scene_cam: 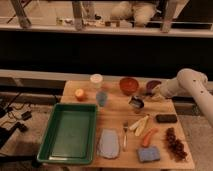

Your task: Place brush in metal cup

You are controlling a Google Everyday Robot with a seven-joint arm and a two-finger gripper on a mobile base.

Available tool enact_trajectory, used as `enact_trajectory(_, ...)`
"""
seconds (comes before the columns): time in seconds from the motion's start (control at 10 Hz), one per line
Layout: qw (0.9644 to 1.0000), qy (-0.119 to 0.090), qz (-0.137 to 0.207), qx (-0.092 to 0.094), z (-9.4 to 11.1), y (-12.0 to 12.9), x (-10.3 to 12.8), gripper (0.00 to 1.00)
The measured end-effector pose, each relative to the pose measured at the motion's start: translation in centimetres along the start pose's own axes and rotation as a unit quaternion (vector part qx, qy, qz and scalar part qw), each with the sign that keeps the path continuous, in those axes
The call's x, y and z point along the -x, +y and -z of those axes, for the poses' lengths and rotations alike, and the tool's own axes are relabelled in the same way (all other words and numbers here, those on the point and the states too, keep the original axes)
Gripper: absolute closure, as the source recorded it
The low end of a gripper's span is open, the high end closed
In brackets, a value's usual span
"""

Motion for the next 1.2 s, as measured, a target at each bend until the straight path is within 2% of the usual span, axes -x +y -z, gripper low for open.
enact_trajectory(0.7,0.9997,-0.009,0.01,0.022,-2.3,0.4,1.0,0.97)
enact_trajectory(1.2,0.9996,-0.013,0.013,0.023,-1.9,0.2,1.0,0.97)
